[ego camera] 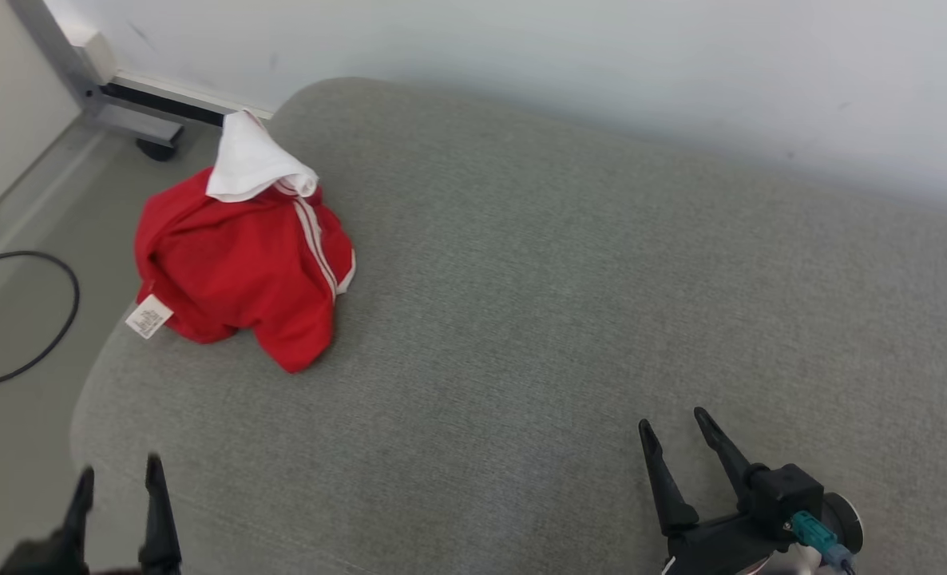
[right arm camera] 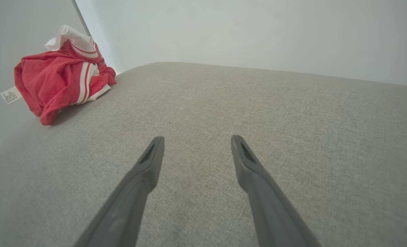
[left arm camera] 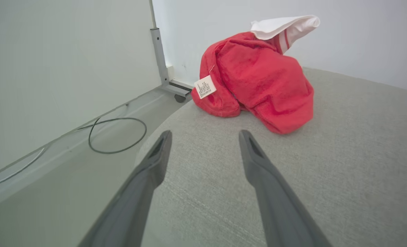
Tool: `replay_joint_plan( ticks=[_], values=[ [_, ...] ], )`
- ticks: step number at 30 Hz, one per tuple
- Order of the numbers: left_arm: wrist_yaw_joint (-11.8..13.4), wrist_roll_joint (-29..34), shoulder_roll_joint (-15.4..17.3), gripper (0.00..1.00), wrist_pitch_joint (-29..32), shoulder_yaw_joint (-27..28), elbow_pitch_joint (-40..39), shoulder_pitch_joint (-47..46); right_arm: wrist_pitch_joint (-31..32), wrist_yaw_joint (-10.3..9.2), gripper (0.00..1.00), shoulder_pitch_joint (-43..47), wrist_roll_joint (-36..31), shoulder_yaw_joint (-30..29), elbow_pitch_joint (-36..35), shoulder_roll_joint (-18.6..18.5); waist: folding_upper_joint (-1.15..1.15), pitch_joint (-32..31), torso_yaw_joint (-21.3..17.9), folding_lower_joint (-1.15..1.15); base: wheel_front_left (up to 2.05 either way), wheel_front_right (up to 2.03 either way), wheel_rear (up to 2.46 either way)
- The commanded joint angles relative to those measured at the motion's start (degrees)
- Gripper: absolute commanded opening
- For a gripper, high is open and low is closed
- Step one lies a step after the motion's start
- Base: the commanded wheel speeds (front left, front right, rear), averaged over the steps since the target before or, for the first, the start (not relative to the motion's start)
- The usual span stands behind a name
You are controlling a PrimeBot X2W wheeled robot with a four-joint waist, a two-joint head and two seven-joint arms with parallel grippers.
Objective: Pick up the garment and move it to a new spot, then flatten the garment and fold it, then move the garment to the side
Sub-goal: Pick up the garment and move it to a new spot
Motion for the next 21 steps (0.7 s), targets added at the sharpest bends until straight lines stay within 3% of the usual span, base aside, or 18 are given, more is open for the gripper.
replay_joint_plan(
  ticks=[1,13,16,18,21],
  values=[
    [-0.07,-0.28,1.60,1.00,-0.20,-0.93,0.31,-2.93,-0.03,0.19,1.00,-0.59,-0.03,0.18,-0.11,-0.57,0.00,2.46,-2.67,0.00,0.00,0.00,0.00],
    [-0.06,-4.42,19.70,1.00,-0.14,-14.13,12.05,-25.12,-0.03,0.19,1.00,-2.82,0.50,1.17,-0.30,-2.67,0.00,7.99,-9.79,0.00,0.00,0.00,0.00],
    [-0.06,-5.88,21.55,1.00,0.63,-15.91,14.61,-28.79,-0.03,0.19,1.00,-3.20,0.90,1.38,0.03,-2.98,0.00,8.82,-10.88,0.00,0.00,0.00,0.00],
    [-0.05,-7.59,24.84,1.00,2.57,-18.32,17.59,-33.83,-0.03,0.19,1.00,-3.93,1.19,1.78,0.18,-3.34,0.00,10.32,-12.62,0.00,0.00,0.00,0.00],
    [-0.05,-10.21,25.50,1.00,3.96,-19.86,18.97,-36.57,-0.02,0.19,1.00,-4.13,1.25,1.76,0.08,-3.67,0.00,11.49,-13.47,0.00,0.00,0.00,0.00]
  ],
)
